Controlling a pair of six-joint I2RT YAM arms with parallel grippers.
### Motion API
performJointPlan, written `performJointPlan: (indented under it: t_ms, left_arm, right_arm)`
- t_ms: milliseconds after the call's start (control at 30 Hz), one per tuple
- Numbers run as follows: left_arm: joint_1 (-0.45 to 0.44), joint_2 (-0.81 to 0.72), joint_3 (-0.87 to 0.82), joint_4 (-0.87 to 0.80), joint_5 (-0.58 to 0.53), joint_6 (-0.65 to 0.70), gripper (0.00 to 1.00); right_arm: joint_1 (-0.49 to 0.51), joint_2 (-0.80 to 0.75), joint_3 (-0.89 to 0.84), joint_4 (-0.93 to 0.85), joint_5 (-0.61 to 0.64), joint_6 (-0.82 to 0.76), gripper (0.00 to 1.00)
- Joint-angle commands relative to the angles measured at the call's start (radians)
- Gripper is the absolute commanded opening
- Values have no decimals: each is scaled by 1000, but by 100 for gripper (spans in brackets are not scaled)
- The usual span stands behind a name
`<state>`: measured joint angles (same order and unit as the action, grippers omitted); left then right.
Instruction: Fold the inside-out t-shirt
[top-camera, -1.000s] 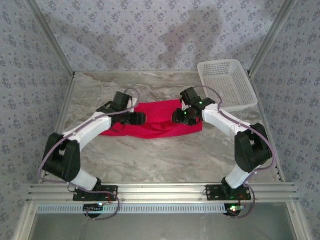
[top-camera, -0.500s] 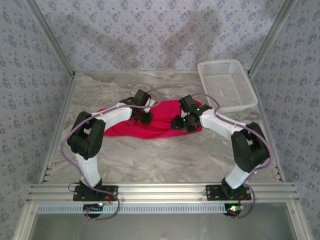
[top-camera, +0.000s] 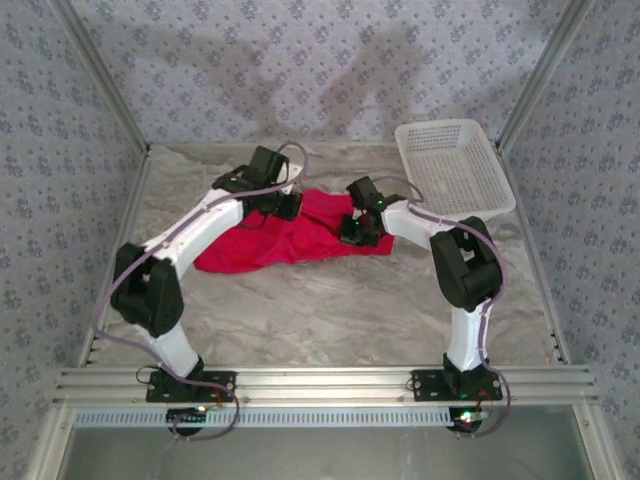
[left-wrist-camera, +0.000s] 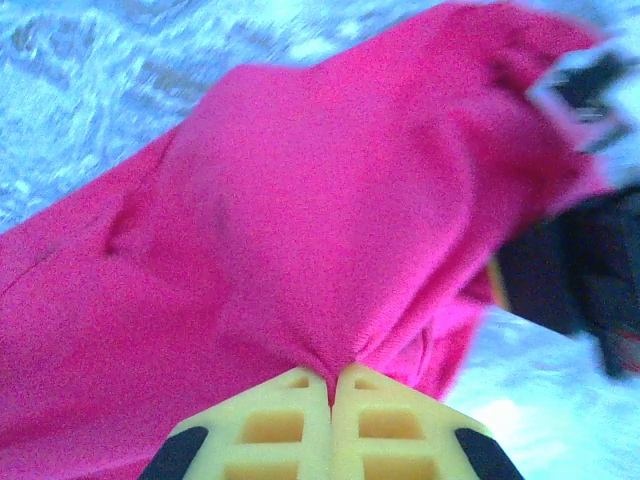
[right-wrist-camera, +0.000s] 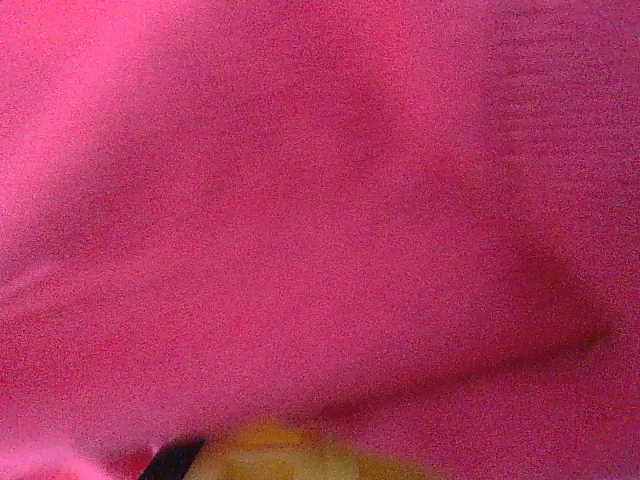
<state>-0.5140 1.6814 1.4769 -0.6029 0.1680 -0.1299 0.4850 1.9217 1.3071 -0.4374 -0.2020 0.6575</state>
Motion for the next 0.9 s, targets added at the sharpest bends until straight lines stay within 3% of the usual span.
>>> performJointPlan:
  t_ms: [0,133,267,433,500,600,733,867]
  left_arm:
    - [59,-136,-13,5,159,-77,0]
    - [124,-226,-137,119,235,-164,0]
    - [144,-250,-298,316,270,-296,0]
    - [128,-177,-404,479,374,-438,0]
    - [111,-167,-415,460,360,-421,0]
    - [95,-192,-449,431,305,-387,0]
    - [94,-222,-484,405,280,-369,0]
    - [94,-227,-513,414,282,-376,0]
  right_arm:
    - [-44,-124,-84,-68,69,-56,0]
    - [-58,-267,-282,-92,132,-99,0]
    - [-29,-331,-437,-28,99,-70,0]
    - [19,-325,-397,-56,99,-57,0]
    - [38,-350,-347,-90,111,-63,22]
    - [62,-396,-280,-108,93,-73,45]
    - [92,-397,-195,-63,14,-73,52]
    - [136,-299,-82,11,-81,-52,61]
